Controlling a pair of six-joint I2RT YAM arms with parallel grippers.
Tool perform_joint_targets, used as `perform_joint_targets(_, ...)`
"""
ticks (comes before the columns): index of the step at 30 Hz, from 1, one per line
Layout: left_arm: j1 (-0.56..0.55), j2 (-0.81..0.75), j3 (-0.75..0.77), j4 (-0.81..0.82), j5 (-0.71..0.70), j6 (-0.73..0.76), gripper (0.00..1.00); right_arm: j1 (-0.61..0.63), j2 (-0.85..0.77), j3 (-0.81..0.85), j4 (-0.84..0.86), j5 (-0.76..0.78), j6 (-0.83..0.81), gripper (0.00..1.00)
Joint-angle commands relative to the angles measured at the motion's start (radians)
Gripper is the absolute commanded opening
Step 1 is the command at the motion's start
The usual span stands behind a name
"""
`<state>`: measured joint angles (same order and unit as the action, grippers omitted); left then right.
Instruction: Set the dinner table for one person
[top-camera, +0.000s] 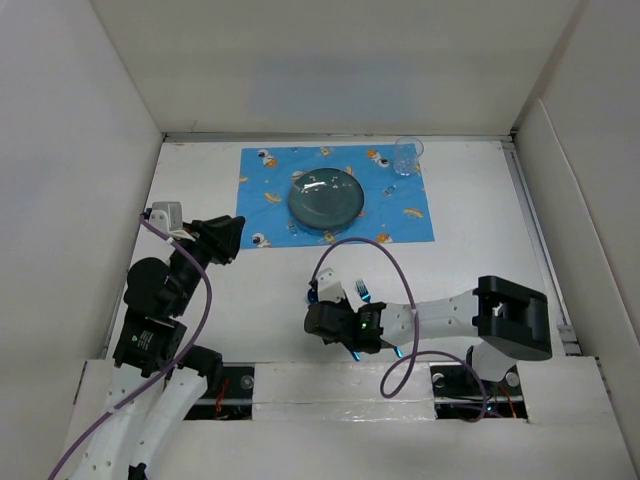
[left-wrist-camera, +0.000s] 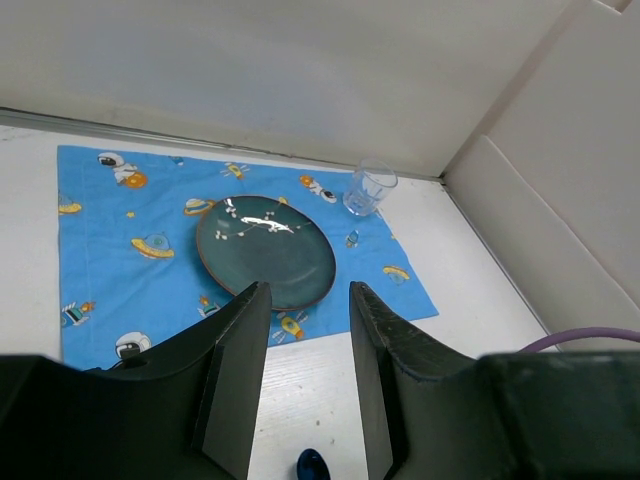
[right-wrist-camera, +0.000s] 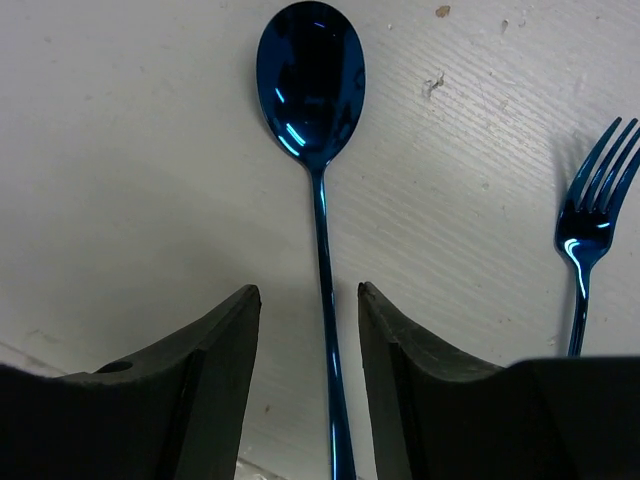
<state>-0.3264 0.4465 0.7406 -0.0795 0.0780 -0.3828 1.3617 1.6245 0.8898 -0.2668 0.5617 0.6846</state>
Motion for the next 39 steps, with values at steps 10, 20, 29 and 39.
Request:
perform_joint_targets(10, -0.005, -0.012, 0.006, 0.033, 0.017, 0.001, 0.35, -0.007, 0.120, 0.034, 0.066, -0.005, 0.001, 0.28)
perform_joint_targets(20, -0.005, -0.005, 0.011, 0.030, 0.014, 0.002, 0.34, -0.019, -0.055, 0.032, 0.095, -0.002, 0.011, 0.00)
perform_joint_targets(29, -0.005, -0.023, 0.008, 0.030, 0.011, 0.001, 0.34, -0.401, -0.294, 0.162, 0.112, -0.046, -0.273, 0.00)
perform_joint_targets(39, -0.005, -0.022, 0.008, 0.032, 0.017, 0.001, 0.34, -0.840, -0.065, 0.320, 0.172, -0.256, -0.404, 0.00)
